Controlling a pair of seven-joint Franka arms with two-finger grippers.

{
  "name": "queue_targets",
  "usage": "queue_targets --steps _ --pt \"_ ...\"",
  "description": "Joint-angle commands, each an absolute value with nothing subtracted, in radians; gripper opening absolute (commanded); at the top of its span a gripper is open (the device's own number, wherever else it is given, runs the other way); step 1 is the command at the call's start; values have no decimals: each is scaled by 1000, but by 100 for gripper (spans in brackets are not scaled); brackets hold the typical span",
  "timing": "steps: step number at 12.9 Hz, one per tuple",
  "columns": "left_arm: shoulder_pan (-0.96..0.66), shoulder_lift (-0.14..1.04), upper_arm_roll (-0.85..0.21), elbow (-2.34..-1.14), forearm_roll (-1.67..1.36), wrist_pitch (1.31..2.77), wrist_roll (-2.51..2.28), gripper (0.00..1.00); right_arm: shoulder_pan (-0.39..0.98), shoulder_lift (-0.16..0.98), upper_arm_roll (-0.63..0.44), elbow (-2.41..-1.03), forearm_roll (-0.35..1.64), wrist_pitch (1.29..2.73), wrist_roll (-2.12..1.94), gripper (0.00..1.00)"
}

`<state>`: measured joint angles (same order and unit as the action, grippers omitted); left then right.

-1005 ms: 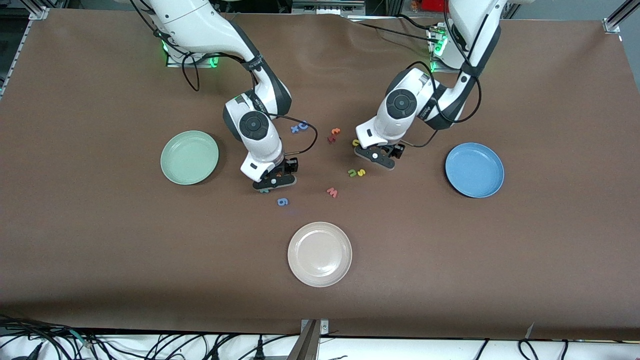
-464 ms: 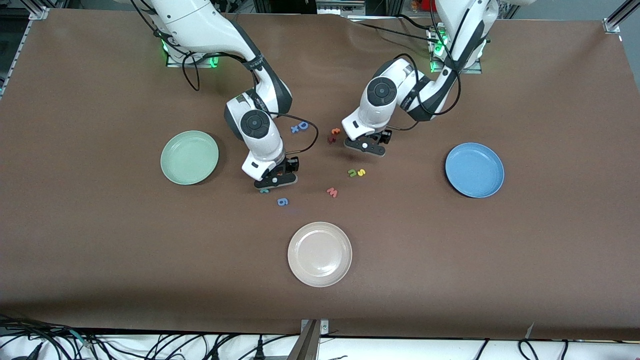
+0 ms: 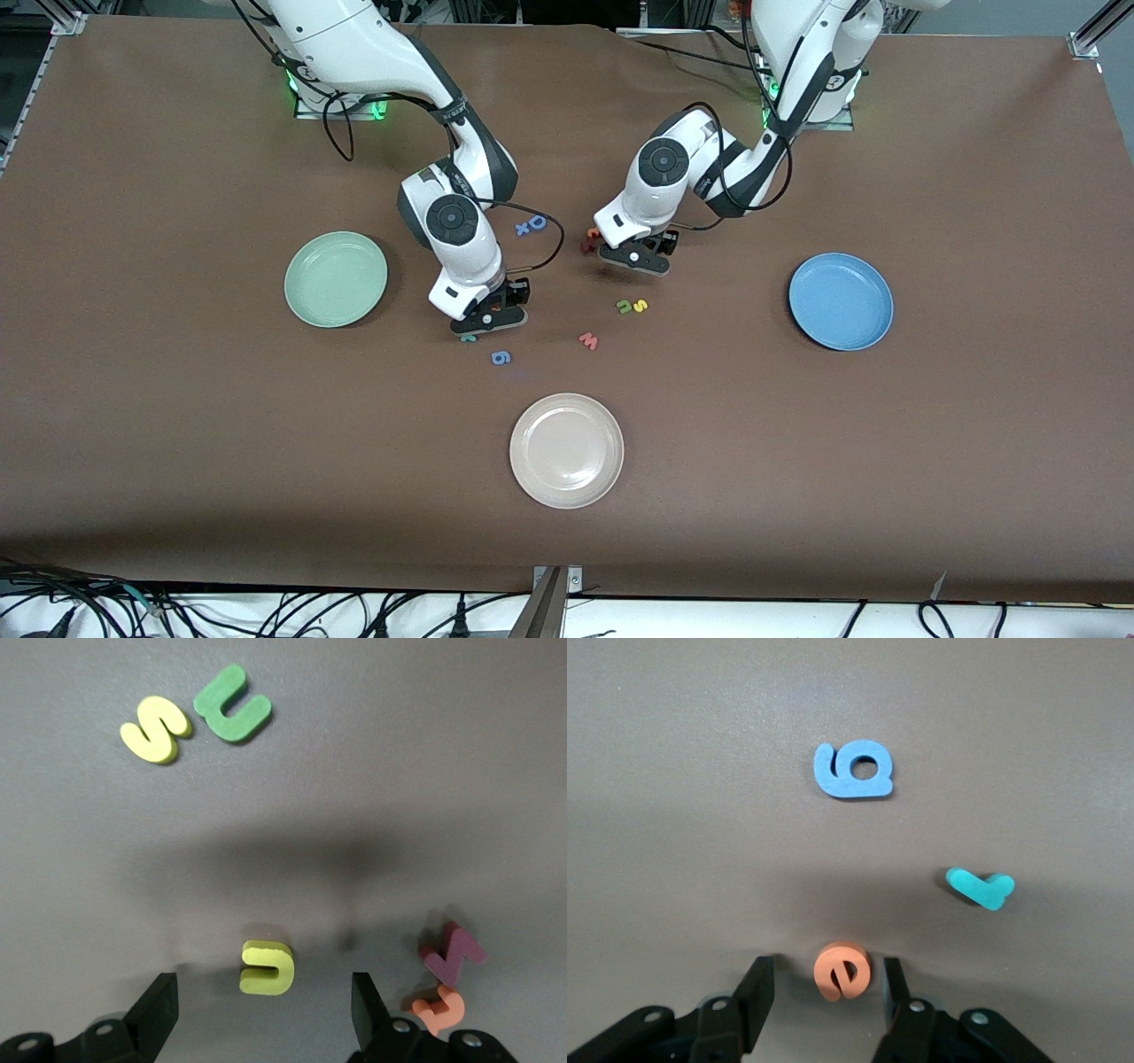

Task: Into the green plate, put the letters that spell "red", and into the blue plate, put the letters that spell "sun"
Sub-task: 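Grasp the yellow u with the left gripper while the right gripper grasps the e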

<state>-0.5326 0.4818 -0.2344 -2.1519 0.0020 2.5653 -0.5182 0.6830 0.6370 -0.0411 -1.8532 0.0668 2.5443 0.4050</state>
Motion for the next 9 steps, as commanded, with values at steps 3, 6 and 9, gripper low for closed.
queue_targets --steps 3,6,9 --pt "-555 497 -227 -2157 18 2595 -528 83 698 638 -54 -1864 60 2568 405 54" --pt "-555 503 -227 -2160 63 2595 -528 68 698 644 -54 -1864 60 2568 405 50" --pt "-554 505 -225 -2163 106 2595 -528 56 698 646 -54 -1864 60 2568 405 49"
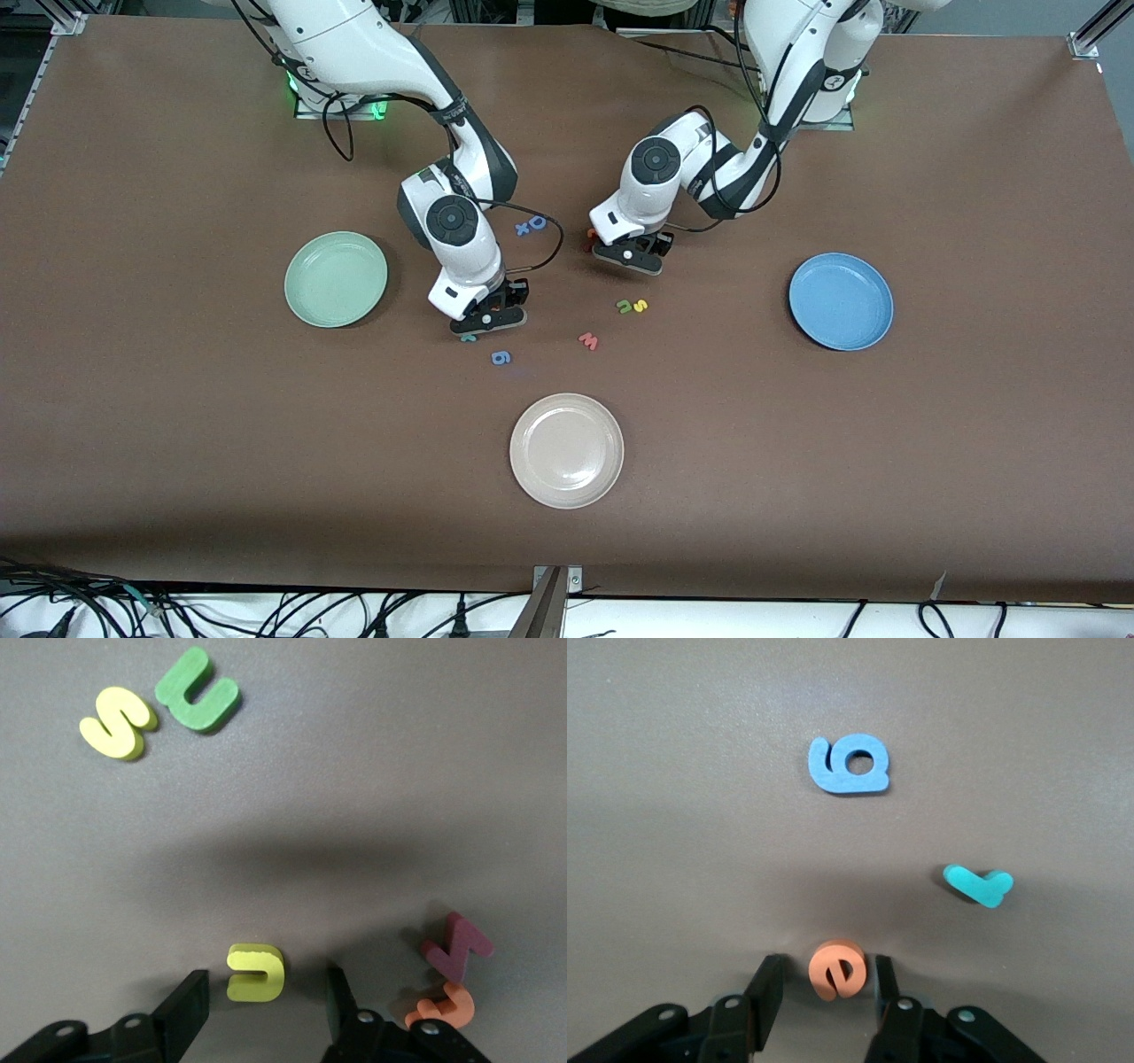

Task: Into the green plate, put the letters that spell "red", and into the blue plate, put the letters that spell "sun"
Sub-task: 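Grasp the yellow u with the left gripper while the right gripper grasps the e, then drop the u on the blue plate while the right gripper drops the e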

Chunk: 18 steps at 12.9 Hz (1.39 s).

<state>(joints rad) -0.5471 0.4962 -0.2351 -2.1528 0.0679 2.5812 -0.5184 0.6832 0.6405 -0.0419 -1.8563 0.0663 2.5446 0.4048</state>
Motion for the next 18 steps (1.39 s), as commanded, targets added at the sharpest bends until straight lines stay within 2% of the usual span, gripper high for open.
queue_targets --steps 1,3,4,5,10,15,18 --pt "-554 505 -225 -2161 106 2595 -526 53 698 646 -55 -1864 60 2568 405 44" --pt "-554 509 -222 -2160 106 2595 -519 48 698 646 -55 -1864 60 2568 403 26" --pt "-554 511 -221 -2160 107 2595 -515 45 698 644 -55 -1864 60 2566 403 21" --pt "-554 511 -219 -2160 107 2595 -514 42 698 643 -55 -1864 60 2566 403 13" --pt "-545 506 -209 -2155 107 2597 -479 26 693 592 -64 -1864 60 2554 399 12" --pt "-520 479 -158 -2148 106 2592 -394 24 692 471 -129 -1867 60 2375 384 12" --pt "-416 422 -141 -2148 101 2538 -217 23 692 390 -190 -1905 60 2261 318 12"
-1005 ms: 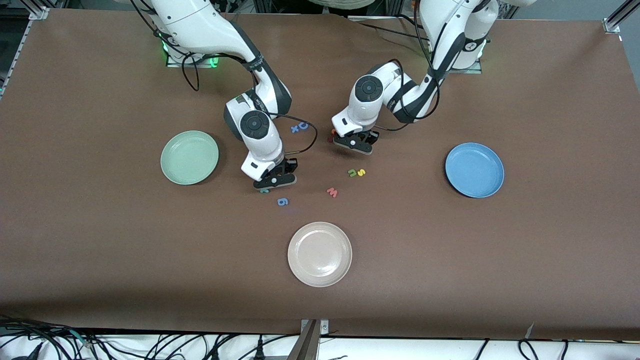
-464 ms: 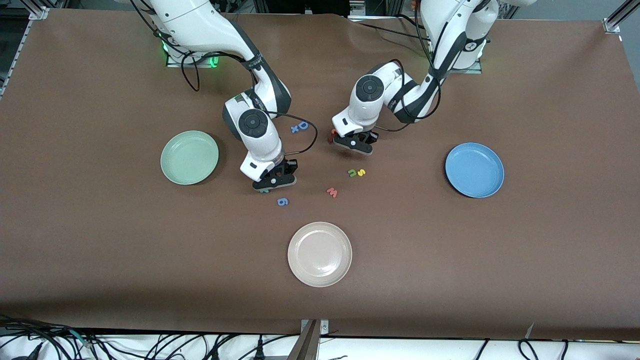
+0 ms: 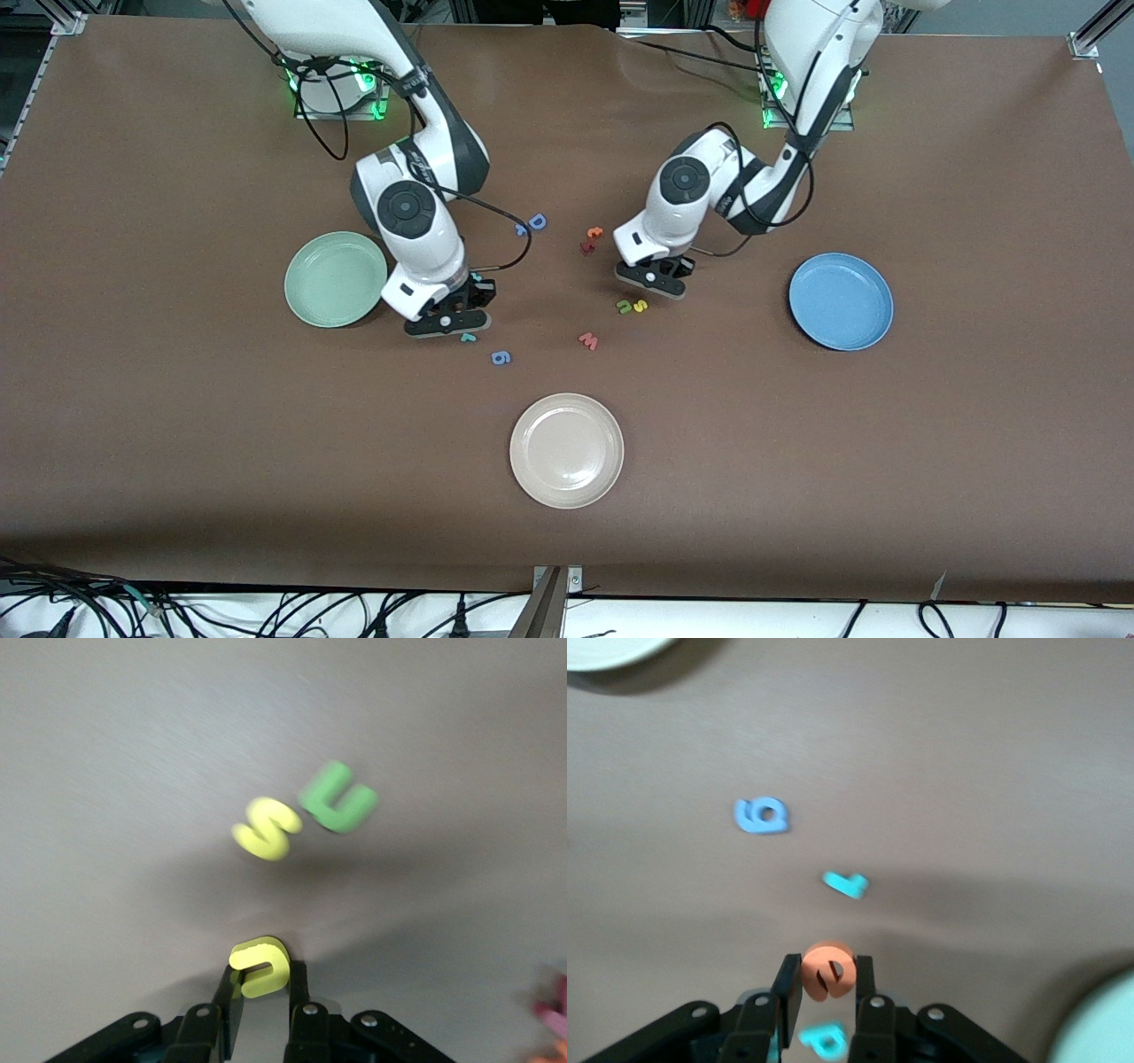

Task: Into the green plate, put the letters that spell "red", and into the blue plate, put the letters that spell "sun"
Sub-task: 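Drop the u on the blue plate while the right gripper drops the e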

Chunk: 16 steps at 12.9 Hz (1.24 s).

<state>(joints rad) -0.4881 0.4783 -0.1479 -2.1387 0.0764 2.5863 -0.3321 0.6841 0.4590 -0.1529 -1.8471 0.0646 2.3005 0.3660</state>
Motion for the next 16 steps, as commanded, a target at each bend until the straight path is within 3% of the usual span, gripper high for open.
queue_targets --steps 1,6,8,11,13,15,16 --pt "-393 402 -117 -2149 95 2516 -134 23 690 356 -216 -1949 61 2263 275 12" --pt "-210 348 -104 -2154 95 2438 210 25 689 227 -409 -2208 66 2313 5 13" --pt "-143 328 -104 -2161 95 2431 328 25 689 230 -463 -2291 67 2353 -15 13" --pt "-52 292 -104 -2174 95 2370 478 26 675 296 -466 -2388 74 2526 -12 14" --pt "-22 287 -103 -2192 95 2365 521 26 675 314 -466 -2396 75 2551 -11 16" --pt "9 290 -103 -2213 95 2365 564 26 673 333 -466 -2395 77 2551 -11 23" --pt "21 291 -103 -2227 95 2365 575 26 669 336 -466 -2395 77 2548 -11 41"
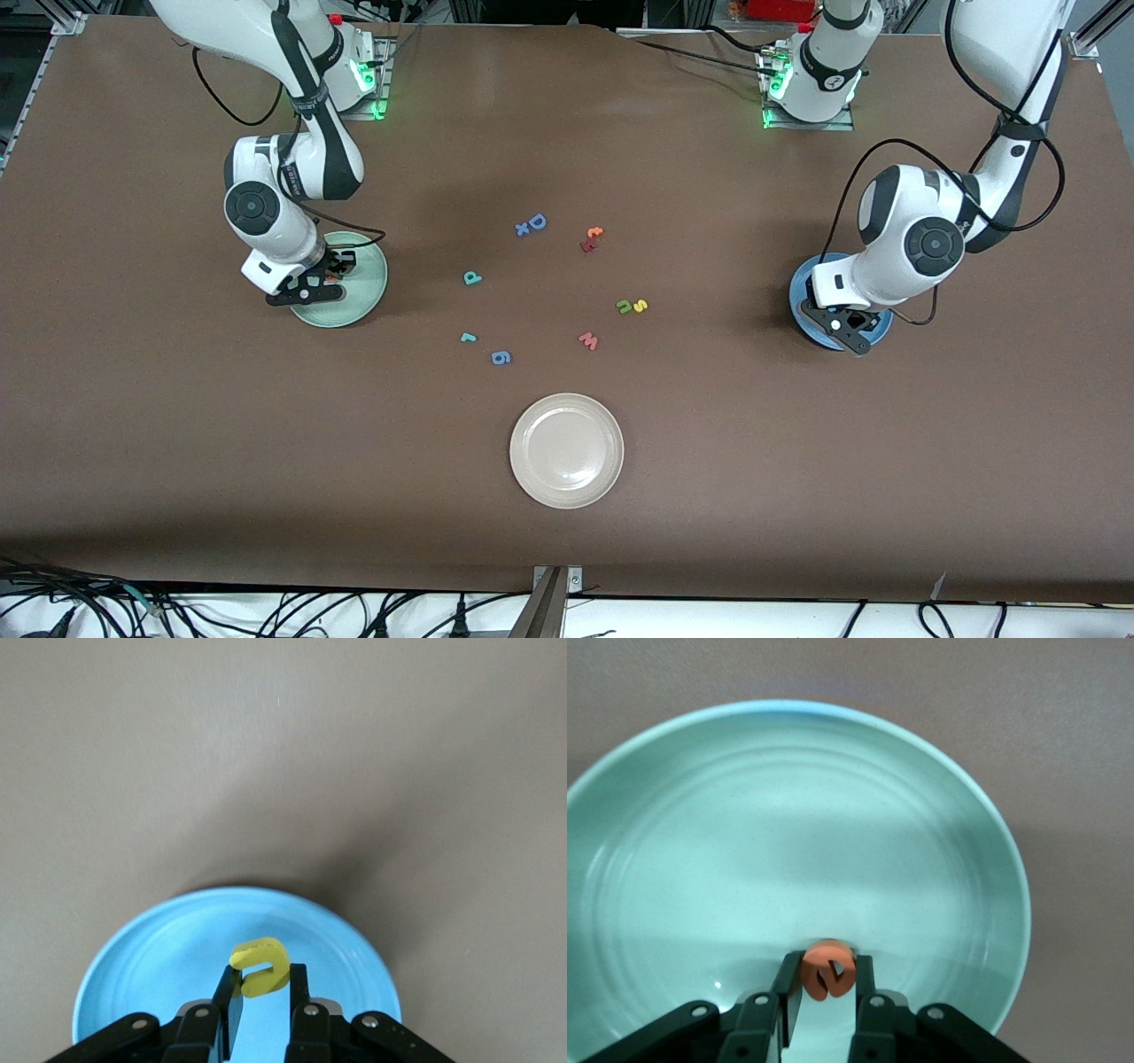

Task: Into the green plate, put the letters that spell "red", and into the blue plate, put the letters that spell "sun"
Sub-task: 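Drop the u on the blue plate while the right gripper drops the e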

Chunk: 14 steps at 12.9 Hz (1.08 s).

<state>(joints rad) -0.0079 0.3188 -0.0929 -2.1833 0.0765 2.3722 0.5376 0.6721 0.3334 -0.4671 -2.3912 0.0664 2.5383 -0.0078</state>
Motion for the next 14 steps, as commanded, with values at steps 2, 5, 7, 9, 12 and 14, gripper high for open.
queue_targets --steps 2,5,7,9,12,14 --pt "35 298 -104 -2243 95 2365 586 27 661 312 -466 -2385 77 2528 -14 81" --pt "41 317 -103 -2243 95 2373 584 28 661 269 -463 -2378 77 2502 -6 83" --pt "43 327 -103 -2241 94 2375 584 32 664 242 -450 -2362 80 2477 46 83" --pt "44 339 -104 -2237 94 2379 577 54 666 226 -396 -2330 80 2444 139 82" --pt "44 344 -104 -2232 94 2379 569 84 667 230 -312 -2263 80 2393 320 81" --pt "32 330 -109 -2223 89 2378 566 89 669 242 -263 -2238 80 2391 460 80"
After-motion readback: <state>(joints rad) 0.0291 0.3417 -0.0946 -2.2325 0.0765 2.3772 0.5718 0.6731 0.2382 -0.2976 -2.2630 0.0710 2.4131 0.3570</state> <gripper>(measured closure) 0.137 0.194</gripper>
